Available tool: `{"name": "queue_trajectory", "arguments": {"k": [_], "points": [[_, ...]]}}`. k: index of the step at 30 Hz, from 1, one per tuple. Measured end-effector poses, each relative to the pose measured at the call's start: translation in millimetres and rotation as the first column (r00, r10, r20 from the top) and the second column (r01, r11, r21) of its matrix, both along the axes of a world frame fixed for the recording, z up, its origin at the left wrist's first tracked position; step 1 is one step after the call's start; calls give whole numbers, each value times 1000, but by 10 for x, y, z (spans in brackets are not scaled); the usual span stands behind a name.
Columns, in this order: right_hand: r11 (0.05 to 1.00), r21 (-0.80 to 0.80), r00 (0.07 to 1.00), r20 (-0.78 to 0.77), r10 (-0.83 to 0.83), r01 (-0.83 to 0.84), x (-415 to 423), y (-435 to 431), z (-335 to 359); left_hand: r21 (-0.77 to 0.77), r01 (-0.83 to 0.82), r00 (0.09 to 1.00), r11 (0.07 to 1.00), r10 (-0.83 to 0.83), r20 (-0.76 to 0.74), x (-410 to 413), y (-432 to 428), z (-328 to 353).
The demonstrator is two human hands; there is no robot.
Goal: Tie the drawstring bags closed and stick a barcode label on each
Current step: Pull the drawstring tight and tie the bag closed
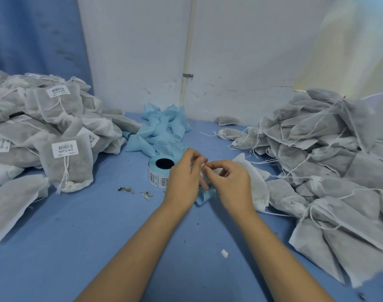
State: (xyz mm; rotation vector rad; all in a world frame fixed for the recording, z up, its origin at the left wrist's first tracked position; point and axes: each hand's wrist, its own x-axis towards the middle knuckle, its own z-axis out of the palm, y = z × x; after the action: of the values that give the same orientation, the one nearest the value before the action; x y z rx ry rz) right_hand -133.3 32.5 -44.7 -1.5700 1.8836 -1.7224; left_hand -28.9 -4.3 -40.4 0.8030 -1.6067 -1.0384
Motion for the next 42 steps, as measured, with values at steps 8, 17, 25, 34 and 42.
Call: {"name": "queue_trajectory", "arguments": {"k": [8, 17, 25, 34, 42], "points": [[999, 41, 978, 208, 8, -17, 79, -28, 60, 110, 94, 979, 989, -72, -191, -22, -37, -5], [906, -54, 420, 873, 247, -420, 46, 18, 234, 47, 61, 995, 997, -57, -80, 45, -70, 11], [878, -255, 183, 918, 351, -405, -5, -8, 214, 42, 34, 999, 999, -33, -20, 77, -60, 8], [874, -356, 130, 900, 416, -332, -10, -9, 172, 4, 23, 1000, 1000, -23, 20, 90, -80, -20], [848, -389, 111, 885, 453, -361, -10, -2, 169, -96, -25, 991, 995, 37, 125, 85, -97, -7]]}}
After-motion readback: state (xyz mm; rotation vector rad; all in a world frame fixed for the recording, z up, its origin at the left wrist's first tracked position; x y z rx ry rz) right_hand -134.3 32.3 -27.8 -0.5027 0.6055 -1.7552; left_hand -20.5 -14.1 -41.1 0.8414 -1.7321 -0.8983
